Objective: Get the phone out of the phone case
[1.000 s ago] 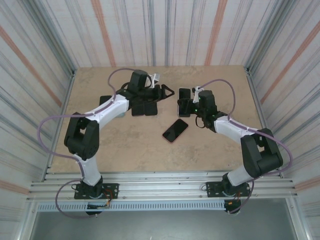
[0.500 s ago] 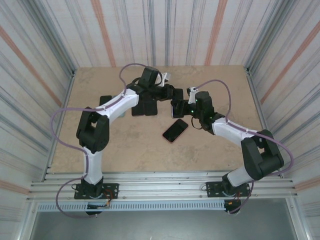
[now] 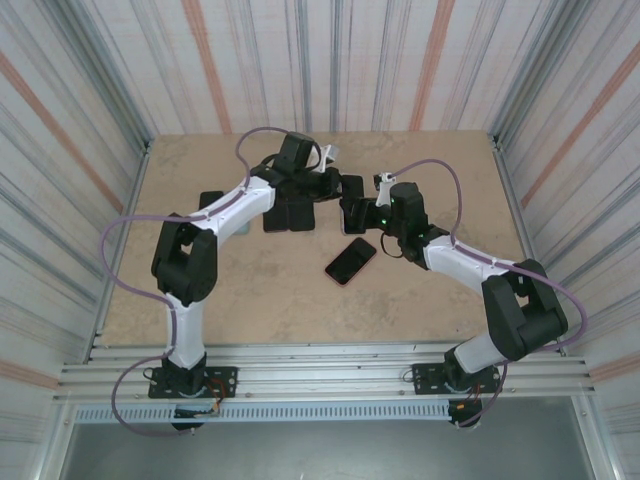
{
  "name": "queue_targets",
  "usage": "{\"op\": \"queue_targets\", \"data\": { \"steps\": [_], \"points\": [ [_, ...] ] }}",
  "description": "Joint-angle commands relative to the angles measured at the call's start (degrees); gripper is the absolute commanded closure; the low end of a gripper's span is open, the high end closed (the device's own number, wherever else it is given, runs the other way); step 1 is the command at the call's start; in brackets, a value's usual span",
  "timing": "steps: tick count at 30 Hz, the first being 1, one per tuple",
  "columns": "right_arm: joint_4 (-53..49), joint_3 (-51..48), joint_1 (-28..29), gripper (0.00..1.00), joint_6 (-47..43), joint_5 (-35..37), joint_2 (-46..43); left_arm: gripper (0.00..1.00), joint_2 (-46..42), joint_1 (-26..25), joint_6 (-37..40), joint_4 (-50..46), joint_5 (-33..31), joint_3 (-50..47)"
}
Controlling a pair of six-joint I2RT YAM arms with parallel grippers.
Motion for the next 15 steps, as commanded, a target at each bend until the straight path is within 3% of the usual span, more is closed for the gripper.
{"op": "queue_targets", "data": {
  "steps": [1, 10, 15],
  "points": [
    [2.67, -0.21, 0.88, 0.16, -0.39, -0.78, -2.2, 0.86, -2.58, 0.82, -2.36, 2.32, 0.39, -1.22],
    [-0.9, -3.77, 0.46, 0.1, -0.27, 0.28, -9.41, 0.85, -4.99, 3.4, -5.3, 5.02, 2.47, -2.86],
    [-0.69, -5.93, -0.24, 0.13, 7.06, -2.57, -11.53, 0.85, -7.56, 4.58, -10.02, 10.07, 4.32, -6.05]
  ]
}}
